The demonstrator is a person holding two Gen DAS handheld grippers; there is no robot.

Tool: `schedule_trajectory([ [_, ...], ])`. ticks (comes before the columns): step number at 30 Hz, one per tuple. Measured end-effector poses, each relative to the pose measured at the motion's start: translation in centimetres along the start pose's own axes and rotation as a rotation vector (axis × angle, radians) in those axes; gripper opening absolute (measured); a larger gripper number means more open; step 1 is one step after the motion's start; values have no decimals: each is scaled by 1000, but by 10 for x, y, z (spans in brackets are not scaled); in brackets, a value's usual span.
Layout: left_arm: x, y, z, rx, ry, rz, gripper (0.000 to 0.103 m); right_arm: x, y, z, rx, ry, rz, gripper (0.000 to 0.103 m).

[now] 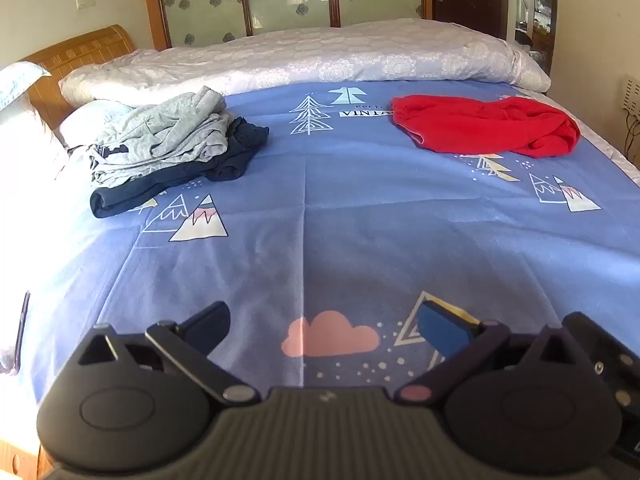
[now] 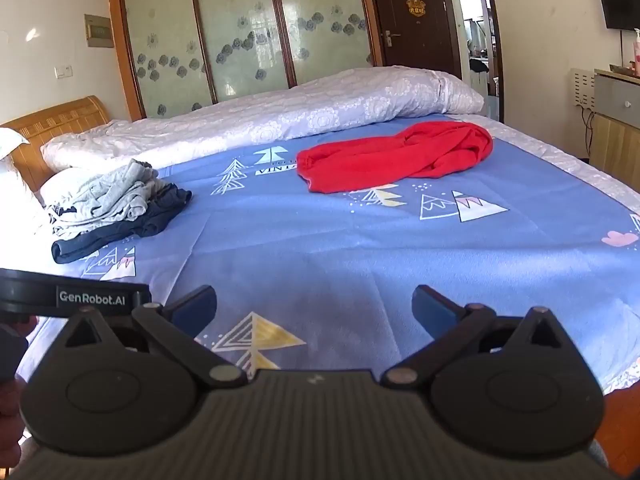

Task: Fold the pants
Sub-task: 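Move both grippers toward the red pants on the bed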

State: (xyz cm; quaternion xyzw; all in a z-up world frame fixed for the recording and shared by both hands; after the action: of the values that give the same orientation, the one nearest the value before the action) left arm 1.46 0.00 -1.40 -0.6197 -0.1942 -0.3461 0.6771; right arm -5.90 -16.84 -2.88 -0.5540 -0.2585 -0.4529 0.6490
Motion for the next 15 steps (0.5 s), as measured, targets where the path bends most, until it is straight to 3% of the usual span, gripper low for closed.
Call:
schedule_trajectory([
  [6, -2, 11, 5, -30, -34, 14, 103, 5, -4, 4, 2, -1, 2, 103],
  [9, -9, 14, 7, -38, -46, 2, 103, -8, 11, -3, 9, 3, 14, 103],
  [13, -20, 25, 14, -94, -65, 33, 103, -12, 22, -4, -3, -8, 22, 103],
  [15, -28, 31, 14, -170, -44, 48, 103, -1, 20, -8, -15, -17, 39, 97],
])
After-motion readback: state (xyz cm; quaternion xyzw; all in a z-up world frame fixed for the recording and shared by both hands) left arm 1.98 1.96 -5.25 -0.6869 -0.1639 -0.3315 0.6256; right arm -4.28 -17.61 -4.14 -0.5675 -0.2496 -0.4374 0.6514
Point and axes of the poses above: each gripper's, at about its wrist camera, not at the fingertips, and y roughly the way its jaws point, z to its left, x to its top, the point moved 2 cm from there along y, roughly the way its jaws point, and after that the axes turned 5 degrees about y, right-handed, at the moved point
